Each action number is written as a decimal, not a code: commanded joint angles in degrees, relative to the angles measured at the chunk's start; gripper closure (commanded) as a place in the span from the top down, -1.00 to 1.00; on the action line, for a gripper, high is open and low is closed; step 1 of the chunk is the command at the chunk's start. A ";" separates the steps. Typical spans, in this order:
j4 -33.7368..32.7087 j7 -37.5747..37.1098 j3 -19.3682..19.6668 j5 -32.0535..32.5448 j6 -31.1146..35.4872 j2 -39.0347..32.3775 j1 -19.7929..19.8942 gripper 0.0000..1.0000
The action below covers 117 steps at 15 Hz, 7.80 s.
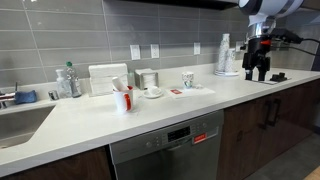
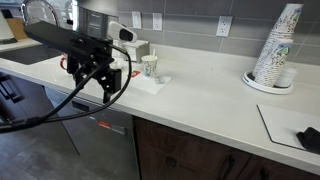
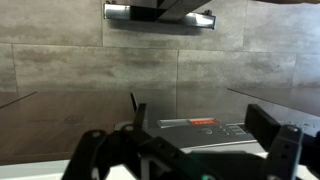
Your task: Remove the spoon from the paper cup and put it on the table
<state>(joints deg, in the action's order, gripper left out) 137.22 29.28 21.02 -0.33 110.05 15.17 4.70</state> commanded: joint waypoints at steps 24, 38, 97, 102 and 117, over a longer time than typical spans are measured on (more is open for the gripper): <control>-20.14 -46.03 -16.30 13.49 31.74 -17.46 0.43 1.00; -27.89 -61.56 -15.89 26.48 30.65 -24.46 -5.13 1.00; -66.17 -101.40 -9.51 56.69 5.99 -58.15 -16.54 -0.85; -66.65 -101.44 -10.35 57.65 2.76 -57.47 -16.92 -0.98; -62.13 -102.94 -12.27 63.45 4.47 -46.11 -18.46 -0.98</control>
<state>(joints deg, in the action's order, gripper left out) 70.07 -71.94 9.63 59.26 114.32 -35.21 -13.13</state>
